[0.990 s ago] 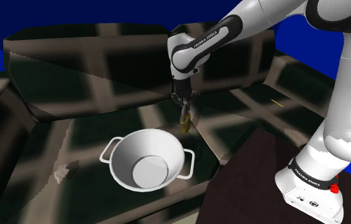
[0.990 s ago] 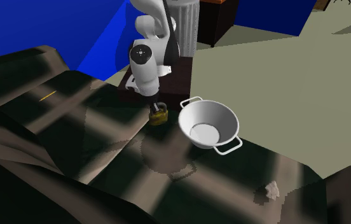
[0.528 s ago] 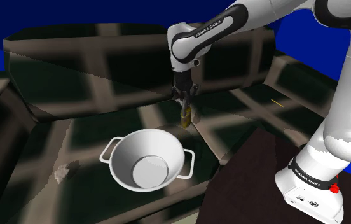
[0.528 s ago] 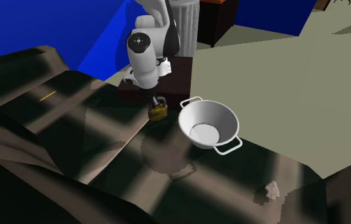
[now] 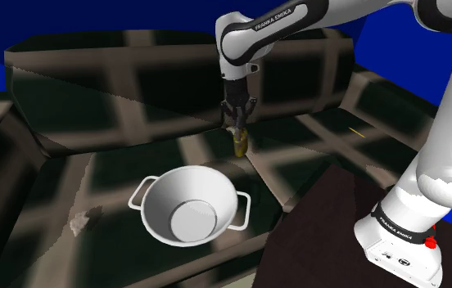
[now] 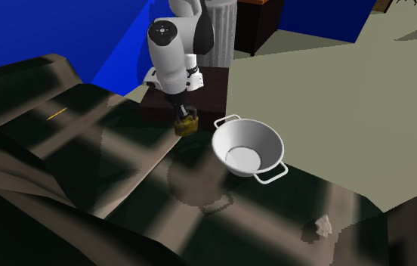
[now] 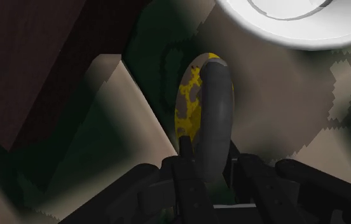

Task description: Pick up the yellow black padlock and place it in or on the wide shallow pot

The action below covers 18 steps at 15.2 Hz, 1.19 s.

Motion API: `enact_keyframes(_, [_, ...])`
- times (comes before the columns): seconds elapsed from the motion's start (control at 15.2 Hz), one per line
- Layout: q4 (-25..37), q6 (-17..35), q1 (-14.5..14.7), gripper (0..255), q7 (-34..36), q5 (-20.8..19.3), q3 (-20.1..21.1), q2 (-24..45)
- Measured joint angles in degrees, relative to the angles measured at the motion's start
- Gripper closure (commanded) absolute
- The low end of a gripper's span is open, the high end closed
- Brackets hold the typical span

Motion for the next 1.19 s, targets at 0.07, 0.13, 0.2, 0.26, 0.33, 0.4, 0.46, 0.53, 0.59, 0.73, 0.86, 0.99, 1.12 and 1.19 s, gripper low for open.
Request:
enact_keyframes(0.07, [0.42, -0.67, -0.04, 255, -0.08, 0.04, -0.01, -0.25])
enact_keyframes(0.13, [0.57, -1.11, -0.07, 255, -0.12, 0.09, -0.01, -0.54])
enact_keyframes(0.2, [0.52, -1.47, 0.22, 255, 0.34, 0.25, 0.22, -0.93])
enact_keyframes(0.26, [0.37, -1.63, 0.80, 255, 1.28, 0.46, 0.67, -1.26])
enact_keyframes(0.33, [0.96, -1.99, 1.46, 255, 2.31, 0.58, 1.13, -1.05])
enact_keyframes(0.4, [1.39, -2.06, 2.23, 255, 3.51, 0.73, 1.66, -0.70])
enact_keyframes(0.46, [1.56, -2.27, 2.97, 255, 4.72, 0.95, 2.21, -0.74])
enact_keyframes(0.53, [1.64, -2.38, 3.64, 255, 5.80, 1.14, 2.70, -0.80])
enact_keyframes(0.59, [2.57, -2.83, 4.50, 255, 7.17, 1.26, 3.26, -0.33])
enact_keyframes(0.73, [4.85, -4.00, 6.07, 255, 9.67, 1.39, 4.26, 0.73])
enact_keyframes(0.86, [5.93, -4.79, 7.40, 255, 11.79, 1.67, 5.14, 0.94])
enact_keyframes(0.99, [7.75, -5.10, 9.09, 255, 14.36, 1.67, 6.10, 2.38])
enact_keyframes(1.12, [9.40, -5.70, 10.76, 255, 16.90, 1.76, 7.04, 3.34])
enact_keyframes(1.19, [10.03, -5.82, 11.58, 255, 18.13, 1.77, 7.49, 3.80])
